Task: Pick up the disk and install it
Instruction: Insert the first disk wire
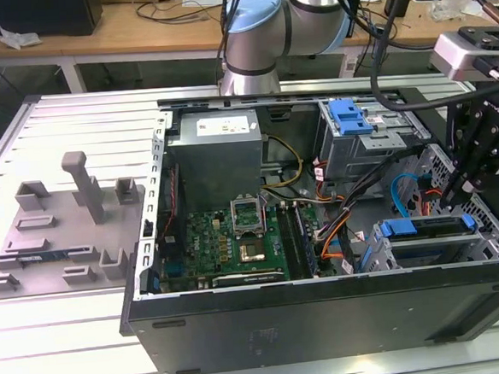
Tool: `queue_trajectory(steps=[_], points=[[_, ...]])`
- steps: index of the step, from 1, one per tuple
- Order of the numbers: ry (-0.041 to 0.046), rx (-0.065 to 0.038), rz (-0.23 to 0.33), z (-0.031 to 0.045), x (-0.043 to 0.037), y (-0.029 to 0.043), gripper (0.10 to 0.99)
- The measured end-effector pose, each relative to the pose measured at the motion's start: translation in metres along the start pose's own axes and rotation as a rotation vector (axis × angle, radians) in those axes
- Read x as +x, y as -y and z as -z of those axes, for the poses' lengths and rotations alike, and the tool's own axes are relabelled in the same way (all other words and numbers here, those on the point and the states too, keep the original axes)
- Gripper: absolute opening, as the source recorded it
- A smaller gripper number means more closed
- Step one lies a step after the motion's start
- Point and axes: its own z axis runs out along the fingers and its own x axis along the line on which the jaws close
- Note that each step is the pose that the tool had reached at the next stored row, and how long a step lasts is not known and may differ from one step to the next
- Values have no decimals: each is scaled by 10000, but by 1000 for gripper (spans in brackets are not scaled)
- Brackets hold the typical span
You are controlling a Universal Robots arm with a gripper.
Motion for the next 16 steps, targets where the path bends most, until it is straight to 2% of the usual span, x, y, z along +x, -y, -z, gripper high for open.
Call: queue_trajectory(steps=[3,16], points=[[5,-8,-174,0,0,1,165],[12,-15,-335,-5,27,25,165]])
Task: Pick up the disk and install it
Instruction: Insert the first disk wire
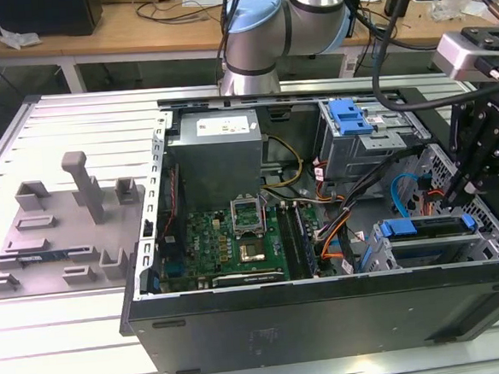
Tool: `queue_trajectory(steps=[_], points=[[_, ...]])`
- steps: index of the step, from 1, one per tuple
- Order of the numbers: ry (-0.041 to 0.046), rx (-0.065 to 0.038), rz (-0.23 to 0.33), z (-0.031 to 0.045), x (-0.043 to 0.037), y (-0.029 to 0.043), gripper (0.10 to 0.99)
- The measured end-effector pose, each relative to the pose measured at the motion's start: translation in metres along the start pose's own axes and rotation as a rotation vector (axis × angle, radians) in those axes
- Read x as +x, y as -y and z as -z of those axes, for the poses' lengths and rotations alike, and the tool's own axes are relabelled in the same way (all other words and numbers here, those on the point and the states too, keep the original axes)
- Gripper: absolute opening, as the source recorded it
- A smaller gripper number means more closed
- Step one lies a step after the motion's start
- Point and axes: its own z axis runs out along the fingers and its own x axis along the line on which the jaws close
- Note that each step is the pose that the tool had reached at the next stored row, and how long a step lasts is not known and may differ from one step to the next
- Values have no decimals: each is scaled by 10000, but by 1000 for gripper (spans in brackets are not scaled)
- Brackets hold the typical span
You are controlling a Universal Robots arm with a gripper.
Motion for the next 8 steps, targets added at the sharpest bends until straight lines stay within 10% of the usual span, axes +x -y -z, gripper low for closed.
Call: queue_trajectory(steps=[8], points=[[115,141,-191,-21,10,-29,165]])
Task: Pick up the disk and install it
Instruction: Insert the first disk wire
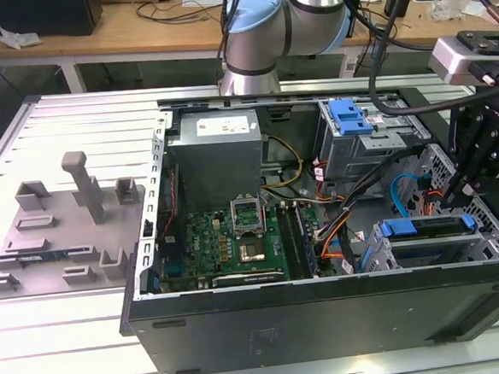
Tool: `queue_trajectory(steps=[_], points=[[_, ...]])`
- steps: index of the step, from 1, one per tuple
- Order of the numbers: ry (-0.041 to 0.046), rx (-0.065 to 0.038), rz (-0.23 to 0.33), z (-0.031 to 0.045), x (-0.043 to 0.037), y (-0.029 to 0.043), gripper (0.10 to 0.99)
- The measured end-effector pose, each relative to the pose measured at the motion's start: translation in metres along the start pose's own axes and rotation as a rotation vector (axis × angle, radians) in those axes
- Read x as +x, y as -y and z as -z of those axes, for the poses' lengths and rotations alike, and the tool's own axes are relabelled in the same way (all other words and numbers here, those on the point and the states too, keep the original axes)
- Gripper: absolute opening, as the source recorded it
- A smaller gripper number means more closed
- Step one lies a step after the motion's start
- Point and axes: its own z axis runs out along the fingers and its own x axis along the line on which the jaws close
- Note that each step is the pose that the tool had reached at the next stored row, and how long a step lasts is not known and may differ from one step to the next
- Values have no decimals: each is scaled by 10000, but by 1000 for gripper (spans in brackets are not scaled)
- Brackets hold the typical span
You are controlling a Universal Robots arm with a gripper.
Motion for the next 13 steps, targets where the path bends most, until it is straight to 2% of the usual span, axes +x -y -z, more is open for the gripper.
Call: queue_trajectory(steps=[5,9,13], points=[[-6,-1,-10,-1,1,-1,165],[-49,-82,-8,-6,8,0,165],[-51,-89,-9,-10,20,1,165]])
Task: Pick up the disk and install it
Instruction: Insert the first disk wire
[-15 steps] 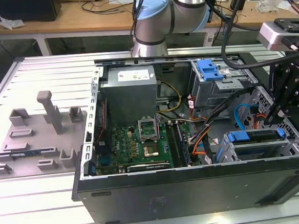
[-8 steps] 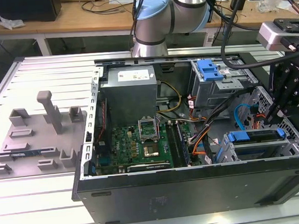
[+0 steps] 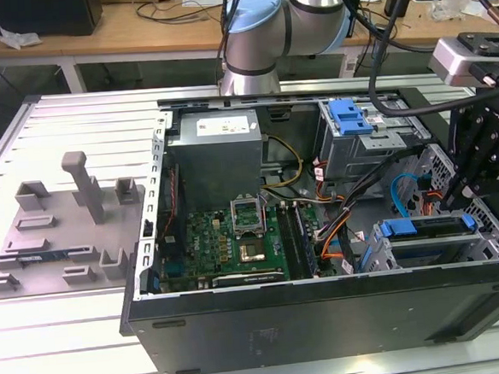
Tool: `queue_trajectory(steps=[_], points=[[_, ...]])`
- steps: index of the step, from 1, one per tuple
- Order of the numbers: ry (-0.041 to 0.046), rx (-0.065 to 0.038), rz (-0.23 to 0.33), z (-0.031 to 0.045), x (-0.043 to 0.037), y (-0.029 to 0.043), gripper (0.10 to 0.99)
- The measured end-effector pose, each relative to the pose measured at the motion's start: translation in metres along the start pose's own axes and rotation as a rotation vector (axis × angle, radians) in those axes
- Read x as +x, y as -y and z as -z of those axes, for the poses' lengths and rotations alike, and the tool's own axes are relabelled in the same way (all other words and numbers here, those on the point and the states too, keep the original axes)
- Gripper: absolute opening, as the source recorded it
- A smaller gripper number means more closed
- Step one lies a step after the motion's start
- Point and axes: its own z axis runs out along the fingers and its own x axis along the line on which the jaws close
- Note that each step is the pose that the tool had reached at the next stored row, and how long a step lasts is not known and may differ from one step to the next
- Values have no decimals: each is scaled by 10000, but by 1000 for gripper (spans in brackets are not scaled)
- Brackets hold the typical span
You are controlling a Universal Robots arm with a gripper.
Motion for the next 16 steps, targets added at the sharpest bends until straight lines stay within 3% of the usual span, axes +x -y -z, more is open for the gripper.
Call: queue_trajectory(steps=[16], points=[[-1,-2,-59,-30,17,3,165]])
